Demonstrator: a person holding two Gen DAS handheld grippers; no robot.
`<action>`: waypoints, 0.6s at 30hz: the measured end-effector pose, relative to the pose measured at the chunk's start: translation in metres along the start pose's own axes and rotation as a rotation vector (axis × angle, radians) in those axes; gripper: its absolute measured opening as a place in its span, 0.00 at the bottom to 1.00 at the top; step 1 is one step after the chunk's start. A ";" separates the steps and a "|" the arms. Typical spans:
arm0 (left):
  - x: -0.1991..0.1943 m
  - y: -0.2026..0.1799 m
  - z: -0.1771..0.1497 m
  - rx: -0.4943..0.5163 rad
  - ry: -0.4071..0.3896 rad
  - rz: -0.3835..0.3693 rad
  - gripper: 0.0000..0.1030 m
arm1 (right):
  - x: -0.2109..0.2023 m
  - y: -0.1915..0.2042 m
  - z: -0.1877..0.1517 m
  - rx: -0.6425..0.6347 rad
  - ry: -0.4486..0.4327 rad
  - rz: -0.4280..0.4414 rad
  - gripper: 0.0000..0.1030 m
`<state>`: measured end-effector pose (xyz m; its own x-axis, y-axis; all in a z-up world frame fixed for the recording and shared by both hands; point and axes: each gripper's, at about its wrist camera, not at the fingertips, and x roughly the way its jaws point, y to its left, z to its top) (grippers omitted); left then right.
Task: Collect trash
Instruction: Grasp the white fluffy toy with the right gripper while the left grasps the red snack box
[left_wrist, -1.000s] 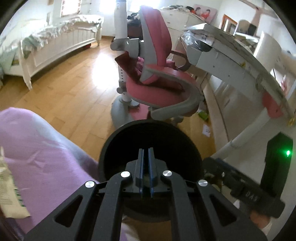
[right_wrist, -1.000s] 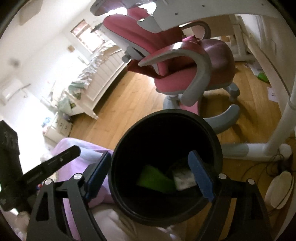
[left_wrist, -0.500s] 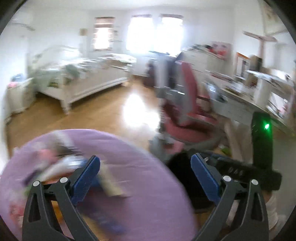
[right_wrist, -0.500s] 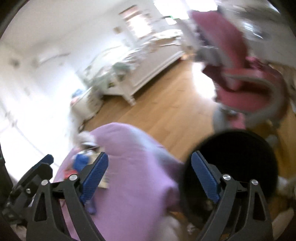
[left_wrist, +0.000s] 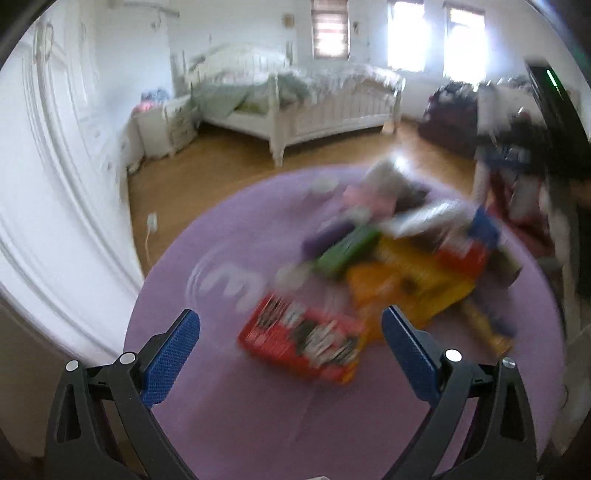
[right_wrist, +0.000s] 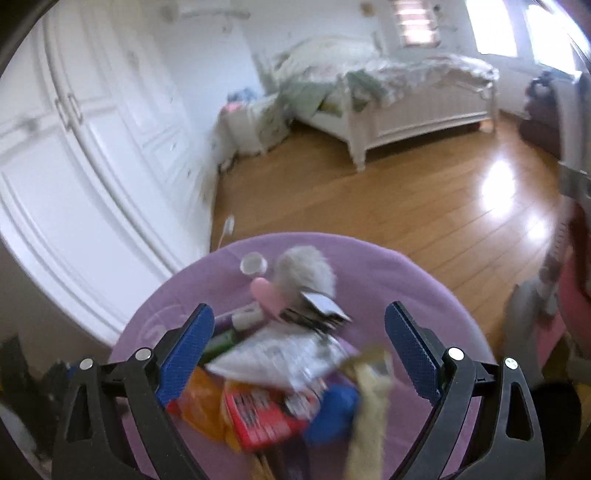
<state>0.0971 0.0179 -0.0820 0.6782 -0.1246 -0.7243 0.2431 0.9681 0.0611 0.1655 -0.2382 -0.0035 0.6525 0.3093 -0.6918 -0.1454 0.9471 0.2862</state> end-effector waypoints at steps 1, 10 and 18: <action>0.007 0.003 -0.004 0.003 0.029 0.005 0.95 | 0.016 0.006 0.010 -0.004 0.031 -0.001 0.89; 0.022 0.009 -0.009 -0.006 0.073 -0.039 0.95 | 0.127 0.030 0.051 -0.023 0.255 -0.073 0.89; 0.043 0.016 -0.006 -0.082 0.088 -0.134 0.88 | 0.161 0.039 0.041 -0.058 0.380 -0.152 0.42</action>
<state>0.1262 0.0298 -0.1158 0.5790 -0.2375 -0.7800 0.2675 0.9590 -0.0935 0.2954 -0.1550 -0.0772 0.3501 0.1647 -0.9221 -0.1177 0.9843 0.1312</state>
